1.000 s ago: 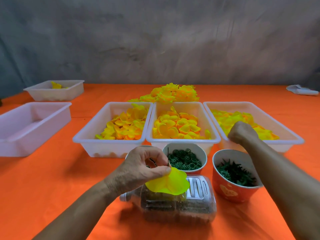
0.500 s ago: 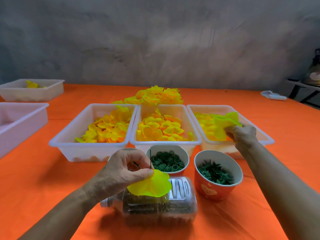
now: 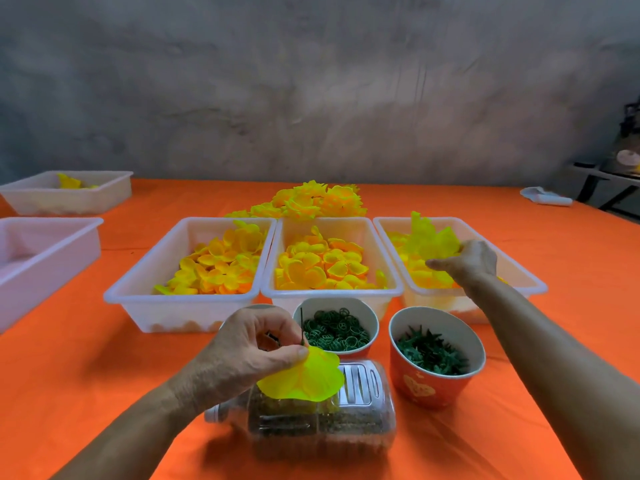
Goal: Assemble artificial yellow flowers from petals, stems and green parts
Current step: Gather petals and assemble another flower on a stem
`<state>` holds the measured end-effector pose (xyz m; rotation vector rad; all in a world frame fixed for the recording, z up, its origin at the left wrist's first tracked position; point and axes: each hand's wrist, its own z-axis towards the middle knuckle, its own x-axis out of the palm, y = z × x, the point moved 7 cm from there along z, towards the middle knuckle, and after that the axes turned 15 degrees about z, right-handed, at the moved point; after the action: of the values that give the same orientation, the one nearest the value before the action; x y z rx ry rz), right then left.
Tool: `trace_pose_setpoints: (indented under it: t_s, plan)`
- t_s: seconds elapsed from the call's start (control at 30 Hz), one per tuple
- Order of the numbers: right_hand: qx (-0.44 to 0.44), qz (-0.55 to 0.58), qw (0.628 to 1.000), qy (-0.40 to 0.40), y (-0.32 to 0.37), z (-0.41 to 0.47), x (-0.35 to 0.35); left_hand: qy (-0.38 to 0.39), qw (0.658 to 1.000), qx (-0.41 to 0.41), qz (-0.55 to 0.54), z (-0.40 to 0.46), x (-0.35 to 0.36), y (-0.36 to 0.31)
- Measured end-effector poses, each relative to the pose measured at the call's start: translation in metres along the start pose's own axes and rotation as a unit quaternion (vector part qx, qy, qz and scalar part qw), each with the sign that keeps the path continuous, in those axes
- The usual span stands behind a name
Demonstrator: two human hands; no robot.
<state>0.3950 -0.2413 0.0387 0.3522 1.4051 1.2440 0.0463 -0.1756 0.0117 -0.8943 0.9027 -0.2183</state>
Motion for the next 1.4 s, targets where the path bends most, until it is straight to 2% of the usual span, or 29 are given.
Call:
trace_pose_setpoints:
  t_s: [0.13, 0.27, 0.37, 0.43, 0.5, 0.6, 0.7, 0.83, 1.03, 1.17, 1.23, 1.4]
  plan:
    - [0.017, -0.014, 0.999, 0.034, 0.002, -0.002, 0.007, -0.003, 1.000, 0.003, -0.001, 0.000, -0.001, 0.000]
    - [-0.011, -0.026, 0.998, -0.048, -0.003, 0.004, -0.010, -0.008, 1.000, 0.009, 0.000, 0.000, -0.002, 0.000]
    - [-0.026, 0.097, 0.989, -0.110, -0.003, 0.003, -0.025, -0.008, 1.000, 0.010, -0.001, 0.000, -0.001, 0.001]
    - [-0.025, 0.279, 0.958, -0.065, 0.006, -0.005, -0.022, -0.004, 1.000, 0.014, 0.000, 0.001, -0.001, 0.002]
    - [0.010, 0.436, 0.900, 0.017, 0.020, -0.018, -0.011, -0.001, 1.000, 0.011, -0.003, 0.001, -0.002, 0.004]
    - [0.076, 0.533, 0.830, 0.145, 0.047, -0.049, 0.009, 0.002, 1.000, 0.003, -0.011, 0.001, -0.002, 0.004]
    - [0.113, 0.533, 0.804, 0.239, 0.068, -0.077, 0.027, 0.012, 1.000, -0.003, -0.018, 0.001, -0.002, 0.003]
    - [0.134, 0.514, 0.793, 0.298, 0.083, -0.105, 0.041, 0.012, 1.000, -0.011, -0.012, 0.000, -0.004, 0.001]
    - [0.127, 0.483, 0.811, 0.307, 0.095, -0.127, 0.051, 0.017, 0.999, -0.033, -0.018, -0.002, -0.012, 0.001]
    - [0.144, 0.486, 0.802, 0.316, 0.099, -0.138, 0.057, 0.031, 0.997, -0.053, -0.036, -0.002, -0.019, 0.000]
    - [0.148, 0.487, 0.796, 0.328, 0.101, -0.142, 0.058, 0.008, 0.997, -0.053, -0.059, 0.000, -0.030, -0.006]
    - [0.126, 0.491, 0.791, 0.343, 0.112, -0.151, 0.059, -0.126, 0.984, -0.082, -0.099, 0.016, -0.057, -0.021]
